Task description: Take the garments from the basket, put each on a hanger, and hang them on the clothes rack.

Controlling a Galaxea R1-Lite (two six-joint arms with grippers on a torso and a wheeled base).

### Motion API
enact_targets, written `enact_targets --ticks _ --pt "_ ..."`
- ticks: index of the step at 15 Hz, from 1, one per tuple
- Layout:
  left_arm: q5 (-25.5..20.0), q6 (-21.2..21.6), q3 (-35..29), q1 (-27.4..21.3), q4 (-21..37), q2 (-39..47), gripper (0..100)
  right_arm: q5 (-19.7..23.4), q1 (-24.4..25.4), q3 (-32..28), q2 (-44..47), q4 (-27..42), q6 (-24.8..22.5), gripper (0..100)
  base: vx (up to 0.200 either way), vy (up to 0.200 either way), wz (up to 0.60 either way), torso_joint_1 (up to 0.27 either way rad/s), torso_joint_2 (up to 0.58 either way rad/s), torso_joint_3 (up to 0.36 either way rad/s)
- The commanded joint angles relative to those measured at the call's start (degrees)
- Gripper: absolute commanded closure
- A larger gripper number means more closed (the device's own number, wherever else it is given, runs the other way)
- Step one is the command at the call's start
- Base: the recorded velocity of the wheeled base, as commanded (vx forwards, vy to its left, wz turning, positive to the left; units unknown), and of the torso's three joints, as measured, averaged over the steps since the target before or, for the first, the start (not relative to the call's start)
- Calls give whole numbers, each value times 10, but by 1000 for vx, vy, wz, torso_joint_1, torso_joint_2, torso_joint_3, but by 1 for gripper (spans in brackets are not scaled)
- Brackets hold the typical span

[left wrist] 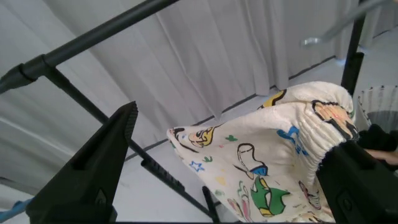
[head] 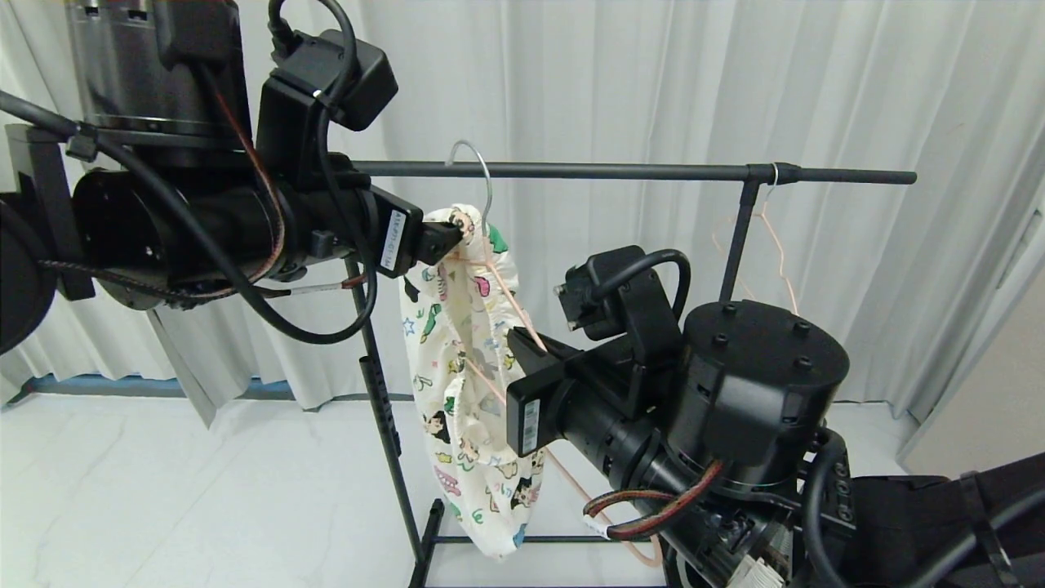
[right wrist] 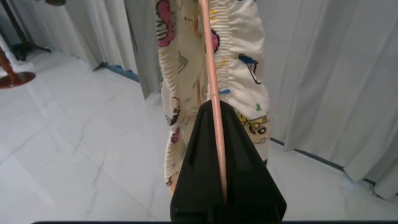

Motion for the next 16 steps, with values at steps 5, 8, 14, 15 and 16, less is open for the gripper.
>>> enact_targets --ticks 5,8,14,15,16 --pt "42 25 3 -10 3 21 0 -5 0 -14 12 -1 -14 100 0 0 0 0 0 0" --pt "41 29 8 -21 3 9 0 -10 -24 -16 15 -1 -16 100 0 0 0 0 0 0" --pt "42 38 38 -34 3 -1 0 -17 -34 -33 15 -9 -20 100 0 0 0 0 0 0" --pt "41 38 39 -34 3 -1 0 -20 -34 -32 15 -16 -20 100 0 0 0 0 0 0" --pt "41 37 41 -34 2 -2 0 -26 -34 -31 14 -18 -21 100 0 0 0 0 0 0"
